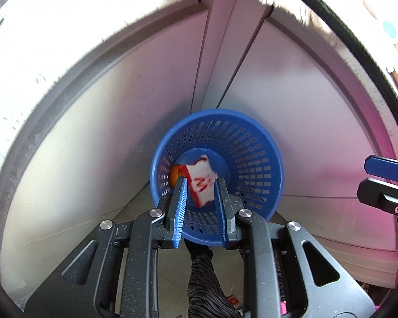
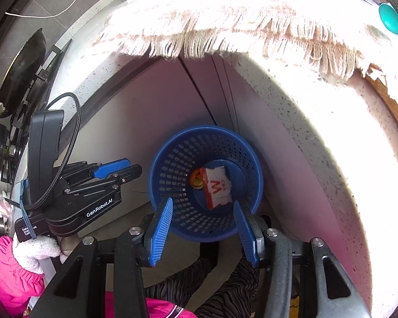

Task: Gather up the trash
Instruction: 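Open the left tool over the basket while the right tool releases the red pack, then move both tools back over the cloth toward the bags and bottle, then grasp the clear plastic bag with the left tool while the right tool grasps the bottle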

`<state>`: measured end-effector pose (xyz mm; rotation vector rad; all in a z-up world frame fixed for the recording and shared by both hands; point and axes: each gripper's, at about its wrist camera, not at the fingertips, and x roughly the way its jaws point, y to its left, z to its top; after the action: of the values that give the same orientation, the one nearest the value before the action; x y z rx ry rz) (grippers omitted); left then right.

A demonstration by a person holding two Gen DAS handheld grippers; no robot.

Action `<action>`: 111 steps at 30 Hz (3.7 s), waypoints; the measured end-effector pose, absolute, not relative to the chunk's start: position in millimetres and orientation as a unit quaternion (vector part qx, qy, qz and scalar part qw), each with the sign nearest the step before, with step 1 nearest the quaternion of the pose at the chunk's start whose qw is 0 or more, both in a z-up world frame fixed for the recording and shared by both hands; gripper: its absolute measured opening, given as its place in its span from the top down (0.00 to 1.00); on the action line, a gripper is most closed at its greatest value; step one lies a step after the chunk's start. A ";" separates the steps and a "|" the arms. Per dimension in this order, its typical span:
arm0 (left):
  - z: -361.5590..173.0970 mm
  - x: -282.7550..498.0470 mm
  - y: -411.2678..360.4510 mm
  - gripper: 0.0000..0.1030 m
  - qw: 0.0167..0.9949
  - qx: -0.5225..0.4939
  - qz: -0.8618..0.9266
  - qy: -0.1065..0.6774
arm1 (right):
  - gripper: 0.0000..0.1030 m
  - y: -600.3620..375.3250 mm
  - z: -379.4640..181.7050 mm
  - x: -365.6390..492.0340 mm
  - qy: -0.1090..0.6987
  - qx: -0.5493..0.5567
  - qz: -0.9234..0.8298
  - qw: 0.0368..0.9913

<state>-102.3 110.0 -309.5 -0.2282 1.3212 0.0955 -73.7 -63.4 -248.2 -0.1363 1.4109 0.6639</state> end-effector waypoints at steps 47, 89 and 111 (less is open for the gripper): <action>-133.2 119.2 70.1 0.41 0.886 -0.140 -0.007 0.442 | 0.22 -265.8 -109.5 101.7 0.530 0.129 0.147 0.825; -218.8 283.0 101.2 0.41 0.801 -0.318 -0.008 0.507 | 0.24 -267.4 -172.8 185.7 0.602 0.266 0.181 0.731; -197.2 270.1 79.3 0.87 0.832 -0.281 -0.040 0.477 | 0.36 -250.9 -197.2 196.3 0.622 0.280 0.166 0.712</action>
<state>270.1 79.3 -197.2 -0.5953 1.0115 -0.0844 196.3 -250.9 -197.2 0.6215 1.3800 0.3675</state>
